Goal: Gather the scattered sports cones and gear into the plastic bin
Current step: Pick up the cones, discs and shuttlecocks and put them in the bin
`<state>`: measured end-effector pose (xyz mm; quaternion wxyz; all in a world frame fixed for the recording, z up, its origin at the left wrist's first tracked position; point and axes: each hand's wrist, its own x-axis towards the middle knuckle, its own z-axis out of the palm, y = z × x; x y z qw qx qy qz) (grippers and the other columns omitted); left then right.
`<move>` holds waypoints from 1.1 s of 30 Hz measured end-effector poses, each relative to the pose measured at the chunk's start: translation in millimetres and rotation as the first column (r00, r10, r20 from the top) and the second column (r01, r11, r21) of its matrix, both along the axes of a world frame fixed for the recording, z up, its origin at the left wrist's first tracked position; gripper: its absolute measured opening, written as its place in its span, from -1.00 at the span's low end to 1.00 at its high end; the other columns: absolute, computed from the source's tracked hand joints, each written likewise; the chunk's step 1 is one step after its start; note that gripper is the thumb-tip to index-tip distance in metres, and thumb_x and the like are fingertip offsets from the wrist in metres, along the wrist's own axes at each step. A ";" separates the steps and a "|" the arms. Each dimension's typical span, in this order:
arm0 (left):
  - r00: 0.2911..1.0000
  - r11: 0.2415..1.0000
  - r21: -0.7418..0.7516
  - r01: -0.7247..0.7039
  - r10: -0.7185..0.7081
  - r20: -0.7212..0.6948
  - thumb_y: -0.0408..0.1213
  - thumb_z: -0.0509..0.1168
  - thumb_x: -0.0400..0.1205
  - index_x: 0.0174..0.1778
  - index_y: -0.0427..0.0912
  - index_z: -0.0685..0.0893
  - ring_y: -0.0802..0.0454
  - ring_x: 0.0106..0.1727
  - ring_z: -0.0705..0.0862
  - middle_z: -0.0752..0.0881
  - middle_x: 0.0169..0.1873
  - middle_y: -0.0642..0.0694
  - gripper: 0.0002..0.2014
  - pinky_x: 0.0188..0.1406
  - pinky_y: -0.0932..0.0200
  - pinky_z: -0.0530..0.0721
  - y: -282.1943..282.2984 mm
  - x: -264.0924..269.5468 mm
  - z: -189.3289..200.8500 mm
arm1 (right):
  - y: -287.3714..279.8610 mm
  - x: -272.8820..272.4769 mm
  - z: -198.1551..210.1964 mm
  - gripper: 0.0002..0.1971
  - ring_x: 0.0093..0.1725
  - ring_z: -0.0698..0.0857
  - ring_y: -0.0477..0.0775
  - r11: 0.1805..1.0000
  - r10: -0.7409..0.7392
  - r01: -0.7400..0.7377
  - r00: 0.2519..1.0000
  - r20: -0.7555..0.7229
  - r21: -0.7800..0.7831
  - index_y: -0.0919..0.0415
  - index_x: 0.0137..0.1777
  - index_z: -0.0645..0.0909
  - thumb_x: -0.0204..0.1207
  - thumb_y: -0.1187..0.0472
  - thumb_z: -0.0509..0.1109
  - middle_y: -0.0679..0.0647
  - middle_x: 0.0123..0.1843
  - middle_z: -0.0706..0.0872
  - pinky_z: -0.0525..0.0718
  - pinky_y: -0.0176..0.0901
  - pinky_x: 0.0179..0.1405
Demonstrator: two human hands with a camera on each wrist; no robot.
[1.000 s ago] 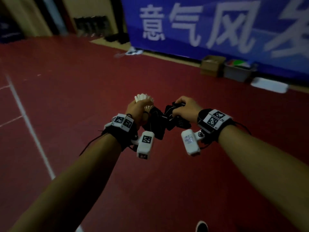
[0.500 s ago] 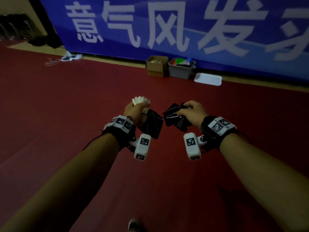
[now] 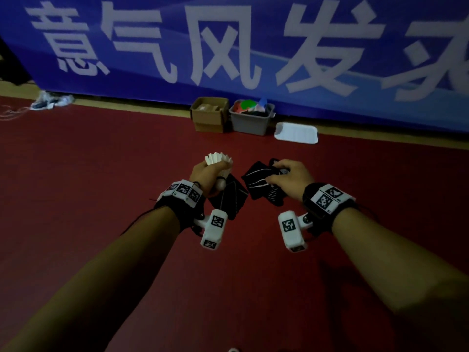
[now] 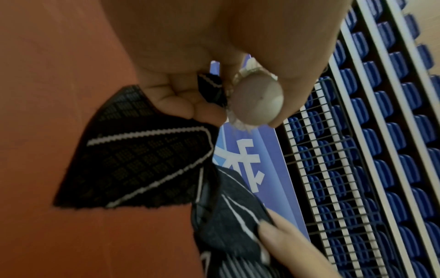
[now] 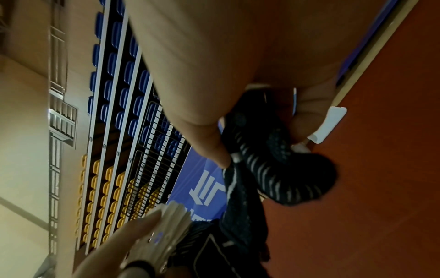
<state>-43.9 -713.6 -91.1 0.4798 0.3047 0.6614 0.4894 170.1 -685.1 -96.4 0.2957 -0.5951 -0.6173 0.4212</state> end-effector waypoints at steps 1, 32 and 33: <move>1.000 1.000 -0.012 0.004 -0.004 0.002 -0.15 0.49 0.48 -0.13 -0.01 0.68 0.00 -0.31 0.63 0.68 -0.27 -0.06 -0.86 -0.36 0.17 0.55 30.2 -2.8 2.1 | 24.8 -1.4 3.1 -0.62 0.04 0.75 0.07 1.000 -0.014 0.014 1.000 0.007 0.003 0.08 0.21 0.70 0.37 0.18 0.58 0.08 0.15 0.74 0.71 -0.14 -0.01; 0.992 0.989 -0.128 -0.068 0.053 -0.115 -0.23 0.47 0.53 0.11 -0.14 0.67 0.02 -0.31 0.61 0.65 -0.22 -0.07 -0.74 -0.50 0.18 0.55 802.4 -172.6 -56.4 | 829.0 -173.8 -37.8 -0.91 -0.09 0.72 0.14 0.957 0.262 -0.288 0.905 0.335 0.029 0.17 -0.06 0.67 0.54 0.16 0.45 0.13 -0.05 0.75 0.69 -0.04 -0.07; 0.992 0.990 -0.131 -0.046 0.030 -0.121 -0.23 0.48 0.53 0.11 -0.14 0.68 0.03 -0.30 0.61 0.66 -0.20 -0.08 -0.74 -0.48 0.18 0.55 831.8 -184.4 -55.7 | 855.7 -182.3 -36.3 -0.92 -0.08 0.73 0.15 0.961 0.251 -0.277 0.898 0.362 0.022 0.17 -0.07 0.67 0.54 0.18 0.44 0.15 -0.05 0.76 0.68 -0.04 -0.07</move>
